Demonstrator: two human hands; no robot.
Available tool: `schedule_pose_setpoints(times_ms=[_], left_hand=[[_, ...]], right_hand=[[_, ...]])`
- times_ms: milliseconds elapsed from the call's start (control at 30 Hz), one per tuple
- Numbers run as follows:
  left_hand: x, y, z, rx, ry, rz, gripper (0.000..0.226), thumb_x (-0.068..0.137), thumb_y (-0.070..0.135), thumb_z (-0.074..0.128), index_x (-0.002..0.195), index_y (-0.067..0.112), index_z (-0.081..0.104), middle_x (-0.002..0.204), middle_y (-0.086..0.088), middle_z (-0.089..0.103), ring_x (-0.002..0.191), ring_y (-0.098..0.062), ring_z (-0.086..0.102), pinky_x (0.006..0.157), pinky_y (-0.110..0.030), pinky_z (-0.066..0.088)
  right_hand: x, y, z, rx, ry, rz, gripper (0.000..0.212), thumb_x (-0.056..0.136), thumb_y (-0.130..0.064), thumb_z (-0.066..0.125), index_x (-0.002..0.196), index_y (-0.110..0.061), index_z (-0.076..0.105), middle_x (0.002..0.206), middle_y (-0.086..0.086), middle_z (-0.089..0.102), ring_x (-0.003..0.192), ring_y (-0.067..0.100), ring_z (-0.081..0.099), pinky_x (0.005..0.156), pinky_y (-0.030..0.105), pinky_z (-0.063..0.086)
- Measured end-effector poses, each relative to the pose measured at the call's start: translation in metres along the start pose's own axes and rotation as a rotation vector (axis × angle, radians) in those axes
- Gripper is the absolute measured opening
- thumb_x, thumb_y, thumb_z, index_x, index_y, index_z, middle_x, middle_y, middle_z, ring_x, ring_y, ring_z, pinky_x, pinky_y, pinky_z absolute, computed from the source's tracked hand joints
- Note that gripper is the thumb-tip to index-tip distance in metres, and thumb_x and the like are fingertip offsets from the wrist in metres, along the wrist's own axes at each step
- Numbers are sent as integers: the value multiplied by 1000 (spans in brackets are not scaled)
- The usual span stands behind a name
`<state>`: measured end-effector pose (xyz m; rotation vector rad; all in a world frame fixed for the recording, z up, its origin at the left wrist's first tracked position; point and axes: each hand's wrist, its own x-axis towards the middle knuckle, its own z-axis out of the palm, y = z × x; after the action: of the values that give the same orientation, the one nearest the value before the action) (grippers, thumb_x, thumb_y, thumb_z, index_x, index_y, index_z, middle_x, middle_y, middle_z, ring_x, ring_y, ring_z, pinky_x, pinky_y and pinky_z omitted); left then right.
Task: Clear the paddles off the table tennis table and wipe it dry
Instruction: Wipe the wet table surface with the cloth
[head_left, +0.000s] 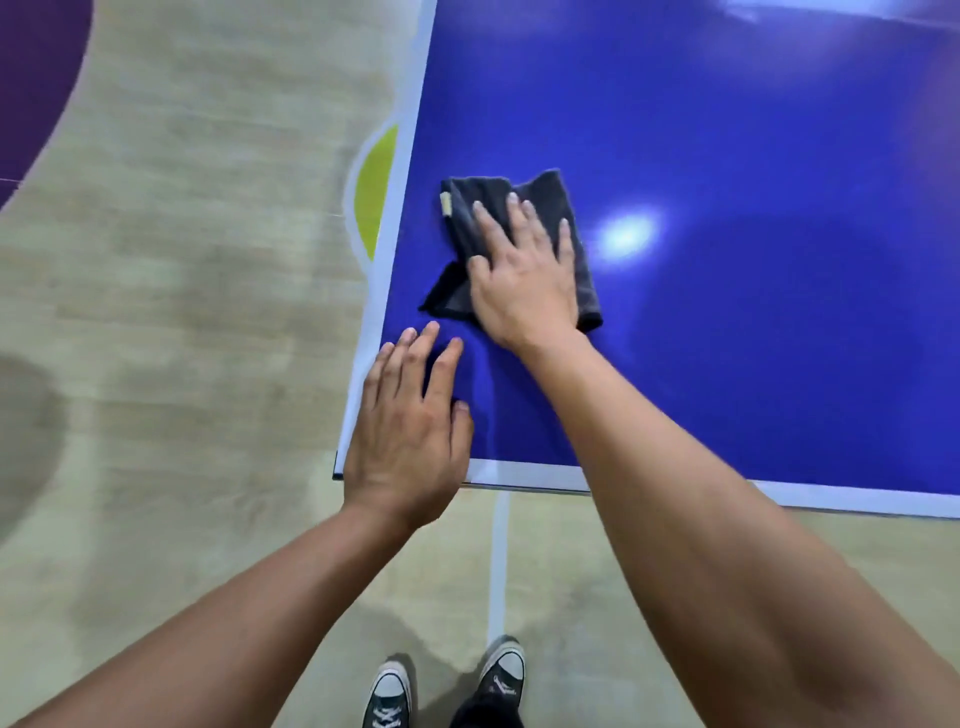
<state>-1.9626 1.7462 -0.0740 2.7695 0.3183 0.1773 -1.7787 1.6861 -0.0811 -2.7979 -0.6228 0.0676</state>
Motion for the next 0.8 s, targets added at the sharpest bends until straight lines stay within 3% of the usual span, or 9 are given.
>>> schedule_pose_setpoints(times_ms=[133,233,367,533,800], left_hand=[[-39,-21,-15,-166,49,-118,51,88,16,43,137,4,48,153,-16,38,143,-33,34,117,-49,30],[-102,-39,-16,-32,13,-6,60,89,15,44,147,1,42,158,-18,34,148,-35,30,116,-54,32],[-122,-48,-11,86,-47,74,71,91,25,40,158,7,24,167,-11,15,155,-29,13,122,-49,24],[-122,-41,-2,79,-107,25,82,81,25,34,159,5,17,169,-9,3,156,-28,0,124,-47,18],[-123,-17,0,20,-102,-94,87,79,34,31,159,7,11,169,-5,-8,155,-23,-15,126,-39,3]], right_hand=[[-29,-72,16,47,-88,-190,57,102,-41,30,159,-39,26,171,-3,11,157,11,4,126,47,-8],[-43,-77,12,74,-148,-218,55,104,-38,30,159,-39,26,171,-5,11,157,10,3,126,46,-9],[-63,-53,2,86,-112,-193,55,104,-39,32,159,-39,27,171,-6,14,157,9,6,127,44,-7],[-82,48,-23,78,-34,29,58,101,-40,32,159,-39,27,171,-5,15,157,11,8,127,45,-5],[-145,251,-85,3,110,539,59,102,-38,36,160,-29,28,169,9,19,156,22,14,127,51,0]])
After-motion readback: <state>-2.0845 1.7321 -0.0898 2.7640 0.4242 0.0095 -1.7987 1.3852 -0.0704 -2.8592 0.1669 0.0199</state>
